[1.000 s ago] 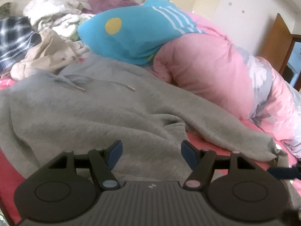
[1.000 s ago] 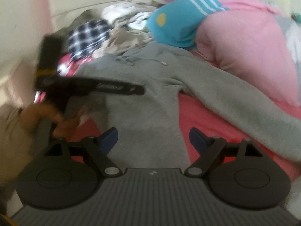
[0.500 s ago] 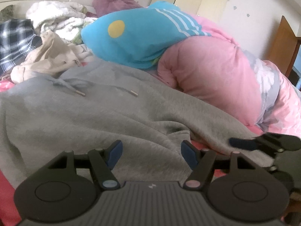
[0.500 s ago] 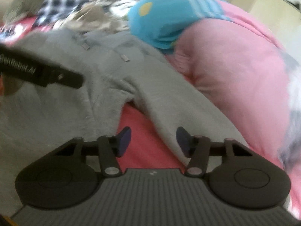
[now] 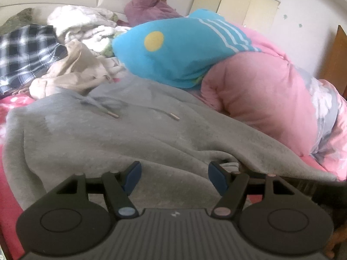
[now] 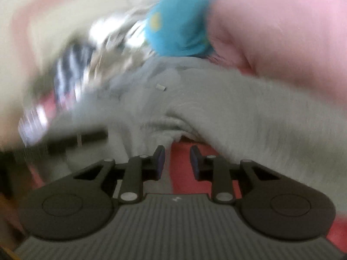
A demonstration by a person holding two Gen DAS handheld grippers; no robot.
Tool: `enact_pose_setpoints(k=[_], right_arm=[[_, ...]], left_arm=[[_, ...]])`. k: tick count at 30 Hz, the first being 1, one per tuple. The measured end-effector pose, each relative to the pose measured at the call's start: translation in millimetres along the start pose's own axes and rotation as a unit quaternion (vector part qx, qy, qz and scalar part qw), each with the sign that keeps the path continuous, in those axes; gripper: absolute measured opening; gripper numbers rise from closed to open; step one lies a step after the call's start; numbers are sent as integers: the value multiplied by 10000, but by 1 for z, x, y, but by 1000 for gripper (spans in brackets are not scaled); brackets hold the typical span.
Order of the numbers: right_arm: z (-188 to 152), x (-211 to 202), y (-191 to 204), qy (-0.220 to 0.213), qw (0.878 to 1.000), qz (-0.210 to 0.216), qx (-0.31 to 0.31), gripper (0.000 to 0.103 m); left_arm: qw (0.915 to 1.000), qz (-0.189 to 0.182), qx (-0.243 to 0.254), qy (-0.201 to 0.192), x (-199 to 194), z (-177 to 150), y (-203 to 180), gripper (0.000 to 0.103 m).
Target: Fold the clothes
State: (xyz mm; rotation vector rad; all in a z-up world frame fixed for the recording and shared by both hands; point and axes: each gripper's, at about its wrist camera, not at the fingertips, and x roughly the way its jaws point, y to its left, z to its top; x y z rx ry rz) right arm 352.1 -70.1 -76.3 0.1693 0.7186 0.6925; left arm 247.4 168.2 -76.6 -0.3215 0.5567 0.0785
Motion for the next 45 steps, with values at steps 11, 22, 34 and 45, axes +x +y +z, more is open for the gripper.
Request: enact_pose_setpoints(k=[11,22,34,45], right_arm=[[-26,31,-5,657,9801,1275,1373,27],[-43,15,51,1038,9739,1655,1155,15],[-59,-1,61,935,9731,1545,1430,34],[-10,-110,47,-500,9974,415,307,49]], left_arm=[[9998,86,-81,-143,-6,4,5,69],[9995,158,-162,-228,-7,10,11,69],[9995,233,-14,-233,-6,8,8,69],[9961,159,861,40,15,-5,-23,69]])
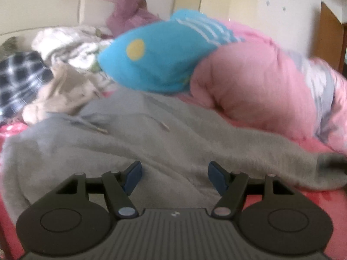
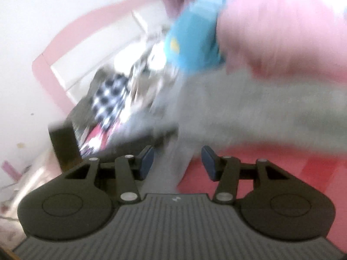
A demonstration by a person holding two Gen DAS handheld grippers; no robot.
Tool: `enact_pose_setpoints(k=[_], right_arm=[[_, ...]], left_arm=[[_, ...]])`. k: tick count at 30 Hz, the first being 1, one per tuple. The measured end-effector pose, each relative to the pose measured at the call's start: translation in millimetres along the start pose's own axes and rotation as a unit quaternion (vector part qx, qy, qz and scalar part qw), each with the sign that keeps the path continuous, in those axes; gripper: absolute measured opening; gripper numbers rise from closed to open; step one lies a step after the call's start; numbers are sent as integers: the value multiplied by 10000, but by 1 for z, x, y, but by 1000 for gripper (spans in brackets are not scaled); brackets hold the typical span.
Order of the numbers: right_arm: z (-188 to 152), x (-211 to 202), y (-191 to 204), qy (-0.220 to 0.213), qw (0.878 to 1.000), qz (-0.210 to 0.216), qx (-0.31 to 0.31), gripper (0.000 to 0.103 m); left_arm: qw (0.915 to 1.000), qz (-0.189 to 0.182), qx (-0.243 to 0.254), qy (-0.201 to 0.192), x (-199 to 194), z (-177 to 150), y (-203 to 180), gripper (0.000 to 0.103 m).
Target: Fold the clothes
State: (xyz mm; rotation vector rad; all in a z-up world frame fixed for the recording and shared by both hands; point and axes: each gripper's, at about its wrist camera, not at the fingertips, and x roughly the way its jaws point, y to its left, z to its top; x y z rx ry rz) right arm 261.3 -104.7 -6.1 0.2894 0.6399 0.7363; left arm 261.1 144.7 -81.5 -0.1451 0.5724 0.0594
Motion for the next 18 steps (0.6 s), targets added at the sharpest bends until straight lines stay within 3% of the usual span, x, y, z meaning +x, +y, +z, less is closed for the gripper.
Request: enact_pose_setpoints(k=[2,5,11,15,18], right_arm=[[27,7,-2,-242,9989,-224,-343,49],[65,50,-12,-277,9943,-580,-851,49],[112,186,-39,518,9693,-1191,-2088,49],[129,244,-71,915,9689,-1407,-1818,49],[129,259,-88,1216,9733,-1213,-1523,49]], left_arm=[[9998,64,96,140,5,-3,-1,69],[9990,160,239,349,13,-8,-2,69],[9981,168,350,475,18,-10,-1,70],[9976,206,436,492,19,-10,-3,71],[9972,249,500,490,20,-11,-5,71]])
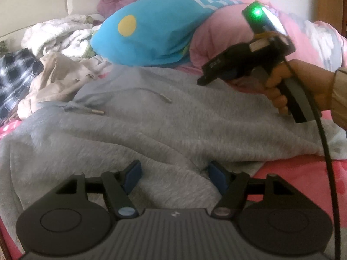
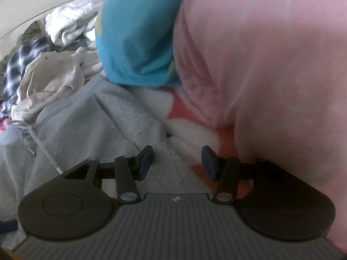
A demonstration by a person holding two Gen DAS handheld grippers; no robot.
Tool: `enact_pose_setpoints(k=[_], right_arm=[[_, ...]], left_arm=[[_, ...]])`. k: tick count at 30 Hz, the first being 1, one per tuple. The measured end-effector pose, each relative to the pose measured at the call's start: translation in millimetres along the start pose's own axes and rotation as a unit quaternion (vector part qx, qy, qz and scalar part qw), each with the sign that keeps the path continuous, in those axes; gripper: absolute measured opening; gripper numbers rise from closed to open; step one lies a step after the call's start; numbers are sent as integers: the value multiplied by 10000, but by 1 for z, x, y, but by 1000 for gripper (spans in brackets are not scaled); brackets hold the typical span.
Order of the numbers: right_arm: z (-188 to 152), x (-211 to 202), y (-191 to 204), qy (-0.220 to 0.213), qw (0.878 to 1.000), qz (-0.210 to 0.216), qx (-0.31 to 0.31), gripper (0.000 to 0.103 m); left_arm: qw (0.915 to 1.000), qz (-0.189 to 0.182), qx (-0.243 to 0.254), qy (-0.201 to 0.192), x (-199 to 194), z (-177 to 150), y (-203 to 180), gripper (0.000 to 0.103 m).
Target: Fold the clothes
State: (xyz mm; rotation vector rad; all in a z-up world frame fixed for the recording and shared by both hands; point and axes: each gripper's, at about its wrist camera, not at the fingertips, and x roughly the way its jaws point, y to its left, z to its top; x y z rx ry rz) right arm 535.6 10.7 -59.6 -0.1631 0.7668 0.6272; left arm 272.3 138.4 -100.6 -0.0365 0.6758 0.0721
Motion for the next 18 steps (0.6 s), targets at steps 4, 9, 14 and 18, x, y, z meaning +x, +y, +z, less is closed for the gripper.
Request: enact_pose_setpoints(k=[4,9,14,18], right_arm=[[-4,10,-5,297,9994,123,116,54],[-7,3,4,371,9992,8,129,45],[-5,-11,31,31,9972,-512,-537,5],[-3,-7,51,-213,9811,-1321,-1395,5]], left_arm=[[10000,21,30,-2,0,0,-1,71],[10000,30,44,-4,0,0,-1,71],[10000,14,23,17,0,1,0,71],[10000,-3,7,31,1,2,1,71]])
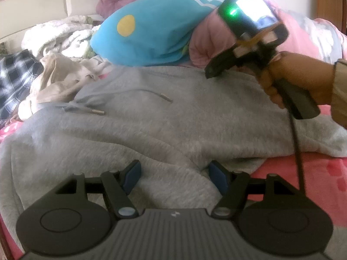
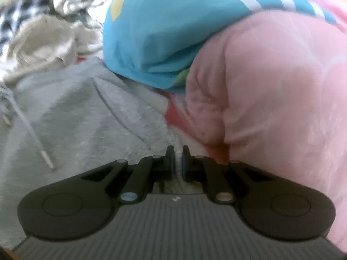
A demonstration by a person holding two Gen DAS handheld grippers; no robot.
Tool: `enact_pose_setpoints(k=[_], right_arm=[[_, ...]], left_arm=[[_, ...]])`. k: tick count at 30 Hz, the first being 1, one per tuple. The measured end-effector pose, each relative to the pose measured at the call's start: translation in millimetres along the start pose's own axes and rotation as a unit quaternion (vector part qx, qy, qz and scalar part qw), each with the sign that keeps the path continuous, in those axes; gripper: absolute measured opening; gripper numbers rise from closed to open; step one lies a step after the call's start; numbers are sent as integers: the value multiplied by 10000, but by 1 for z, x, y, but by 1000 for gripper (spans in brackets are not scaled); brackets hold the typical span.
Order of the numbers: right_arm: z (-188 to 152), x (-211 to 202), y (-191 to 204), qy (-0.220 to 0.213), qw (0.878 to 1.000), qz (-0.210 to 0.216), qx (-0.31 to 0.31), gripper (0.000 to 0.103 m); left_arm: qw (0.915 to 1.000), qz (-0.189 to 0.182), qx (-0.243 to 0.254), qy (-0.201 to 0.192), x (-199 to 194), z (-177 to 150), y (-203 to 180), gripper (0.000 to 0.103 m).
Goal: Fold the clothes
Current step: 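Move the right gripper over the sweatshirt toward the blue pillow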
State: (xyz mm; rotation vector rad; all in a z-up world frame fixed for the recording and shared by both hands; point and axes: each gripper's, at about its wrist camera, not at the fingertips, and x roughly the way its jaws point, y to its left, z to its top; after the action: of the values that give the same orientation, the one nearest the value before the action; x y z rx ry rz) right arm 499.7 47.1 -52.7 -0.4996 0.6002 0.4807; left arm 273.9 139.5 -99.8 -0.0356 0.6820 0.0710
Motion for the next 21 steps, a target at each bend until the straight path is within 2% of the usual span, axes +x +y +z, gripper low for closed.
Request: enact_pose_setpoints(k=[3,6,7,8,11,12,14,17,21], right_arm=[[-8,22,9,175,9987,-316,-352,6],[-14,34,11,116,9981,-487,-372,10],[-12,32,11,127,9974,-571,-416,14],[-9,30,11,140,9967,-656,-463,25],[-1,15,11,157,9954,-753,-575,30],[2,5,10,38,9964,-673,-512,32],[9,-14,7,-255,9980,-483,-320,49],[25,-30,3,-647,9974,196,265,49],[48,-12,6,-664,9840,1281,1042,47]], left_arm=[[10000,-9,-6,8,0,0,1,71],[10000,-19,-13,16,1,1,1,71],[10000,-18,-12,16,1,0,1,71],[10000,-20,-20,18,1,0,1,71],[10000,-18,-45,22,1,1,1,71],[10000,-14,-52,22,1,1,1,71],[10000,-4,-64,23,1,1,1,71],[9999,-27,-100,30,1,1,1,71],[9999,-46,-106,35,1,1,2,71]])
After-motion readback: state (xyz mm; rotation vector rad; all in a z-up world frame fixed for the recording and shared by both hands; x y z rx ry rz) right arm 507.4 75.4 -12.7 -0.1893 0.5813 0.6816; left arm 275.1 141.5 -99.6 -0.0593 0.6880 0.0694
